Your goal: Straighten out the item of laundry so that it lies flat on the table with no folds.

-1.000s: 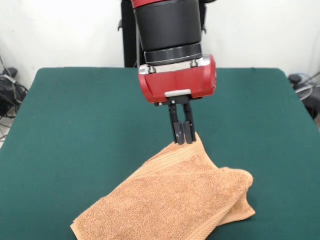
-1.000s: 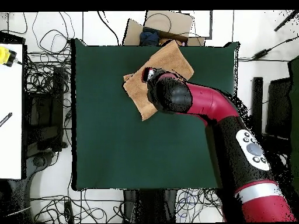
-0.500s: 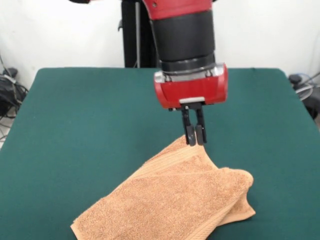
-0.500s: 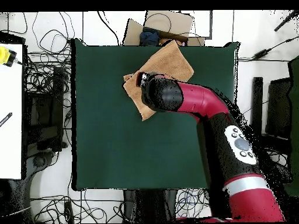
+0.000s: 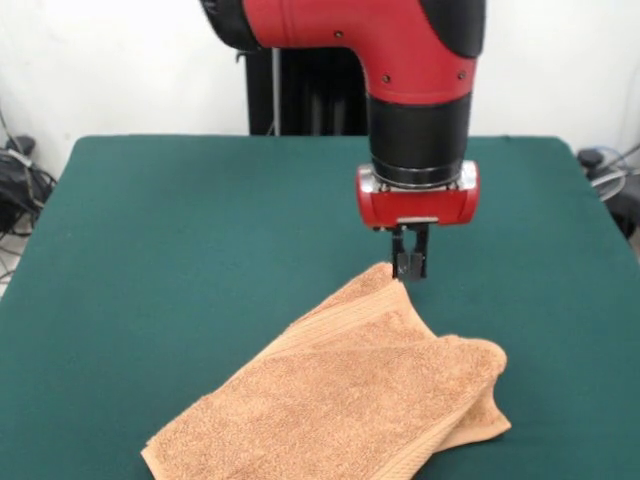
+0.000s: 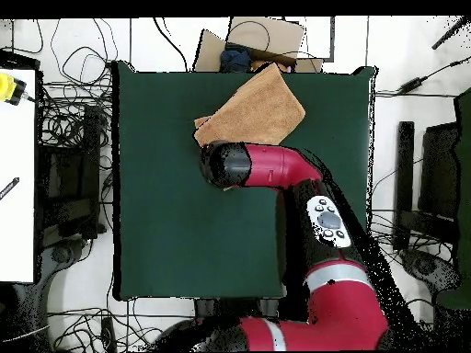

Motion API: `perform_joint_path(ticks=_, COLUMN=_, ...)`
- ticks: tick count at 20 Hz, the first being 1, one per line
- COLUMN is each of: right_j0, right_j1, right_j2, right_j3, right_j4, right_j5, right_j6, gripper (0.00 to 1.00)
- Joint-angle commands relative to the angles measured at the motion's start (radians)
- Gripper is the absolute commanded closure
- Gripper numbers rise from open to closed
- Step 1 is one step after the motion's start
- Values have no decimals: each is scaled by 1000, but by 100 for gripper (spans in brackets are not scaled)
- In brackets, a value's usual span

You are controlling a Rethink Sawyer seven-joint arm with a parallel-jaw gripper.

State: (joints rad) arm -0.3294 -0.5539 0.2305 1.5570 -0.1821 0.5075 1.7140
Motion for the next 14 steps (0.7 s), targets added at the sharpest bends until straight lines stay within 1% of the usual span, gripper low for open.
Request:
perform_joint_path(ticks=1, right_j0=49, right_j1=15, right_j2=-112, right_j3=-25, right_j4=2, right_j5=165, right_j6=189, gripper=100)
perform_joint_path(ticks=5, right_j0=51, right_j1=18, right_j2=-104, right_j3=-45, right_j4=25, right_j5=216, right_j6=164, gripper=100)
perform_joint_path(ticks=9, right_j0=49, right_j1=20, right_j2=-97, right_j3=-63, right_j4=25, right_j5=232, right_j6=150, gripper=100)
perform_joint_path(ticks=11, right_j0=32, right_j1=30, right_j2=-81, right_j3=-62, right_j4=28, right_j5=190, right_j6=146, gripper=100)
perform_joint_path(ticks=12, right_j0=7, right_j1=30, right_j2=-57, right_j3=-40, right_j4=39, right_j5=131, right_j6=143, gripper=100)
perform_joint_path(ticks=13, right_j0=-6, right_j1=36, right_j2=-45, right_j3=-35, right_j4=51, right_j5=109, right_j6=145, gripper=0)
perform_joint_path(ticks=14, right_j0=-17, right_j1=37, right_j2=-33, right_j3=-28, right_j4=56, right_j5=102, right_j6=137, gripper=0)
